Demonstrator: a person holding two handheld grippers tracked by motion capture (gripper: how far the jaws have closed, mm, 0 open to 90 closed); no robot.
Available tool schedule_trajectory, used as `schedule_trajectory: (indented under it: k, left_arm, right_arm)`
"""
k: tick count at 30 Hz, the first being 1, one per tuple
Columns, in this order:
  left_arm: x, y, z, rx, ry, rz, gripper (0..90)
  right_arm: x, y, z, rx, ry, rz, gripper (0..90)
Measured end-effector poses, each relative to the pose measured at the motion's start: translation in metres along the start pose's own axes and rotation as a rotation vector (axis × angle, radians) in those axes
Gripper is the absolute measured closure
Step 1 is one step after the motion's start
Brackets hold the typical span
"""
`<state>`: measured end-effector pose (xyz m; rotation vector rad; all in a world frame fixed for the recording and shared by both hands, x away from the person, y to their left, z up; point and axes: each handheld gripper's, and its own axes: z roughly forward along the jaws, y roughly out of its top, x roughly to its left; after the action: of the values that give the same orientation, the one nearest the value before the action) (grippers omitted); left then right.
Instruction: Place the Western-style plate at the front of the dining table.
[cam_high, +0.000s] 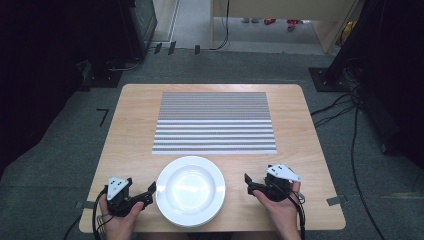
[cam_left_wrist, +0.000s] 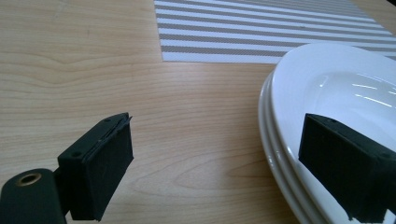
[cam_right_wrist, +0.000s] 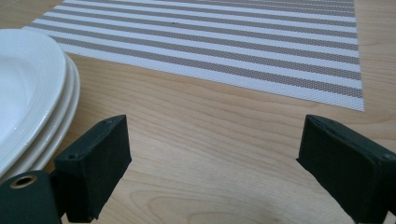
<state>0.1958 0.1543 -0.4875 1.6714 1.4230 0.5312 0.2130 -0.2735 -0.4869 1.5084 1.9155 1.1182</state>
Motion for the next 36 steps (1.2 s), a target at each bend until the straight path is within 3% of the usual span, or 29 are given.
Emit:
schedule_trajectory:
  k: [7,10,17,20,24,30,32,34,36]
  left_arm:
    - [-0.009,-0.002,0.005,0.013,-0.025,0.019,10.0]
    - [-0.014,-0.003,0.008,0.026,-0.038,0.028,10.0]
    - [-0.024,-0.004,0.009,0.041,-0.054,0.048,10.3]
    - [-0.027,-0.004,0.009,0.046,-0.051,0.065,14.1]
    - [-0.029,-0.005,0.009,0.043,-0.055,0.061,23.3]
    - [-0.032,-0.006,0.008,0.040,-0.066,0.072,33.6]
    - [-0.033,-0.007,0.009,0.042,-0.076,0.075,38.7]
    - [-0.035,-0.007,0.009,0.046,-0.082,0.085,42.2]
    - [-0.036,-0.008,0.009,0.048,-0.085,0.095,45.2]
  right_arm:
    - [0.015,0.000,0.004,0.000,0.013,-0.008,9.6]
    - [0.022,0.000,0.006,-0.009,0.048,0.040,16.1]
    - [0.037,0.000,0.010,-0.030,0.074,0.028,25.4]
    - [0.043,0.000,0.011,-0.029,0.097,0.045,29.5]
    - [0.050,0.000,0.011,-0.053,0.108,0.059,43.9]
    - [0.058,-0.001,0.014,-0.048,0.230,0.108,58.2]
    - [0.060,-0.001,0.015,-0.032,0.274,0.161,65.3]
    - [0.061,-0.002,0.015,-0.036,0.296,0.200,67.7]
    - [0.064,-0.003,0.016,-0.034,0.298,0.197,68.6]
